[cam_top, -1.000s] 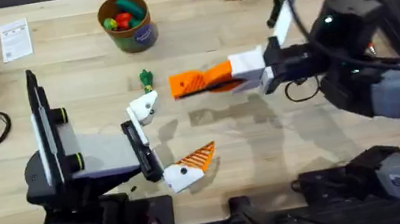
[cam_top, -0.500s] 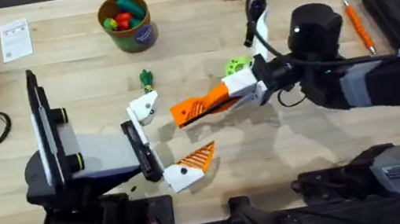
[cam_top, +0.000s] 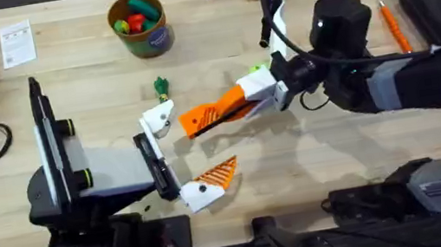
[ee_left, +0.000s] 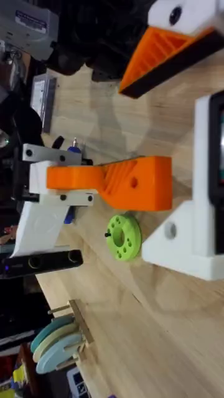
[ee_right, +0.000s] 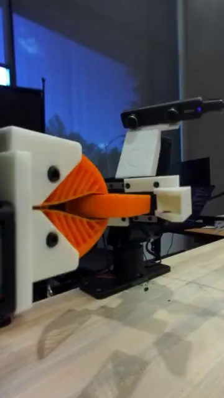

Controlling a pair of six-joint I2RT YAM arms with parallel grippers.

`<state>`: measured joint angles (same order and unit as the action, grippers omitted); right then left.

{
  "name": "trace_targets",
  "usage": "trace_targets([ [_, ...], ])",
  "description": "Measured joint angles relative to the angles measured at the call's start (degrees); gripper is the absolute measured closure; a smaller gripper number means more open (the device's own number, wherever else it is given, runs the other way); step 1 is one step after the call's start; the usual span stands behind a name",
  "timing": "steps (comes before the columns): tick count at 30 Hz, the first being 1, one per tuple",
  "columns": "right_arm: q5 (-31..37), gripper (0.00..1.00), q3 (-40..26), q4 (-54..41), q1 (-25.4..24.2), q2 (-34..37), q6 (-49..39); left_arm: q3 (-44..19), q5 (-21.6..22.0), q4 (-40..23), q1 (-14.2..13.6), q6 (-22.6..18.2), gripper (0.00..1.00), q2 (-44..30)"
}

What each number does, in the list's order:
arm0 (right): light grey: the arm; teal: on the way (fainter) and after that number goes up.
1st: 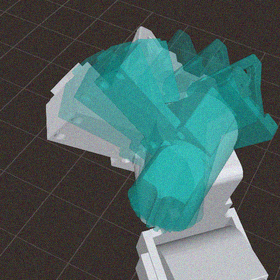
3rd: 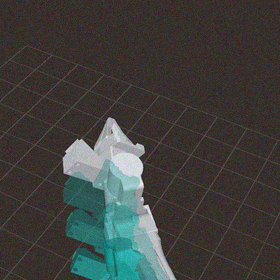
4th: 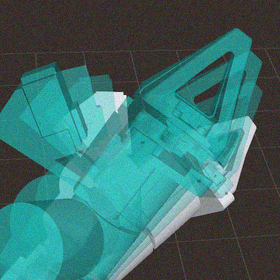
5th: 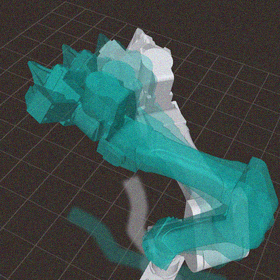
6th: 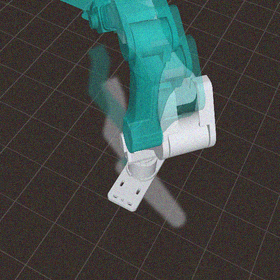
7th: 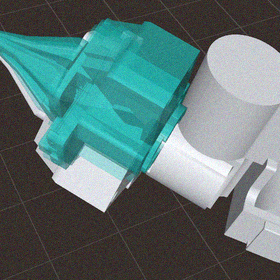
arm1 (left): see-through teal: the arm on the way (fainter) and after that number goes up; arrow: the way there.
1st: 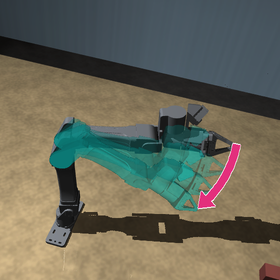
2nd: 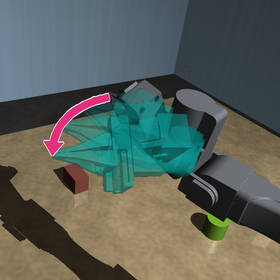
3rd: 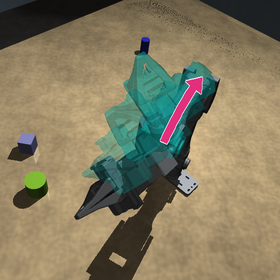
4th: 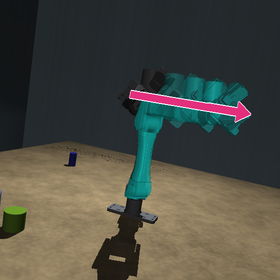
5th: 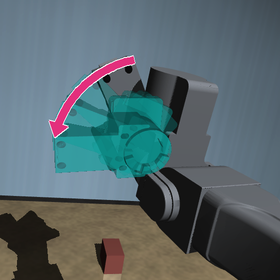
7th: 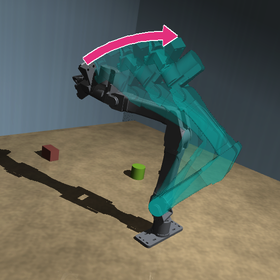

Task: Pick up the gripper from the table and insert it into the empty holder that is missing its gripper. Then pick up a screw, insert it into the mounting hole, and use the screwdriver to tighten it. Finally, clean up the table by picking up the vegetable and placing it into the bucket.

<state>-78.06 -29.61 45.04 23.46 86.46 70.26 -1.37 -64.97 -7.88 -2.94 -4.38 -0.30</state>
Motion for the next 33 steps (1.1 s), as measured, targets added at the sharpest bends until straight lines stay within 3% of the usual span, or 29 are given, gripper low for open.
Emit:
trace_targets([
  [11,0.0,0.992,0.0,7.1,0.6,3.8,2.5,0.0,0.0,0.0,0.0,0.0,0.015,0.0],
  [33,2.1,0.992,-0.1,9.8,2.4,4.4,3.5,0.0,0.0,0.0,0.0,0.0,0.015,0.0],
])
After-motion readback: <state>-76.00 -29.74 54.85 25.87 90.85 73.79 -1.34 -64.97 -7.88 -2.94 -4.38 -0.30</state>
